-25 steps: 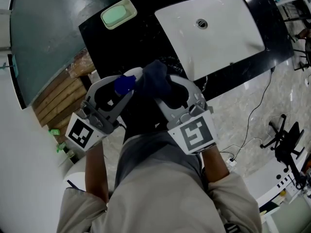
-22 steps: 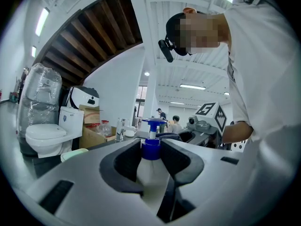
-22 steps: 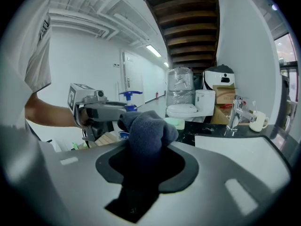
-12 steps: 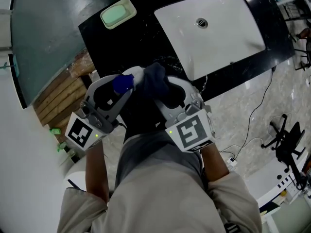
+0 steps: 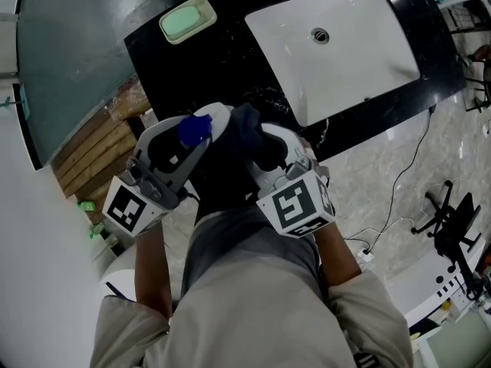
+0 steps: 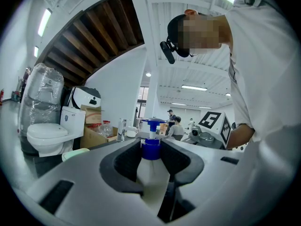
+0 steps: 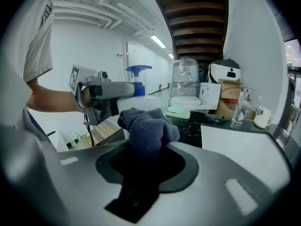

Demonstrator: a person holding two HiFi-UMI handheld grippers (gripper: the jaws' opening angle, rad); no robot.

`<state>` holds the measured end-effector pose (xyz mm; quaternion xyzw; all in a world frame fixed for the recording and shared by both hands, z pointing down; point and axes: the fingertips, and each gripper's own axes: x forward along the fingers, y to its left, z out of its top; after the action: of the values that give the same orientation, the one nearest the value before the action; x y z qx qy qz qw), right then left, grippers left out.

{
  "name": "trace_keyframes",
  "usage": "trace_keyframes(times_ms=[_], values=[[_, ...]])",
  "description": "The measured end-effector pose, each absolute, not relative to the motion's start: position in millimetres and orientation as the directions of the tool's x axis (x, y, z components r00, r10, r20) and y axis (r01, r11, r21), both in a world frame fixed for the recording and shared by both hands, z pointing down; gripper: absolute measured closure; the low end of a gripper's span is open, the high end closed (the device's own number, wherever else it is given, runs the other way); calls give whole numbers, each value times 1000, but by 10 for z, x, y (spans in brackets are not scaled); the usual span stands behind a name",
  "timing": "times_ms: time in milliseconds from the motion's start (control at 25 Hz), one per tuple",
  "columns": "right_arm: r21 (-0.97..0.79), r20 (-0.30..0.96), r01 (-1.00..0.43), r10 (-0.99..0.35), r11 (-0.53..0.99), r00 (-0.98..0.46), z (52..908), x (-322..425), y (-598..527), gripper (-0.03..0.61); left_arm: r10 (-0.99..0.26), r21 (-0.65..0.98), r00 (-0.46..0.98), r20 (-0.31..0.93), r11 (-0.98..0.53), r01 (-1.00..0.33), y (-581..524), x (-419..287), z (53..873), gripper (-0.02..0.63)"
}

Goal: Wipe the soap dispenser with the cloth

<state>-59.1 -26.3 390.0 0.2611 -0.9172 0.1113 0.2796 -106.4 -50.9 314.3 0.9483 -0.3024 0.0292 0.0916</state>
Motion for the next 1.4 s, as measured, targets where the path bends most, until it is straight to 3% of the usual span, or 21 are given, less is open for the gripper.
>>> trace_keyframes(times_ms=[960,1400], values=[[41,749,-511,-365,858,-553,4571,-614,-222,454,-567,164,818,99,-801,-575,-516,-1069,3133,485],[19,748,-546,-374,838,-548,4542,-619,-235,454,-587,165,804,98,-787,-595,-519,-1080,3135,485]])
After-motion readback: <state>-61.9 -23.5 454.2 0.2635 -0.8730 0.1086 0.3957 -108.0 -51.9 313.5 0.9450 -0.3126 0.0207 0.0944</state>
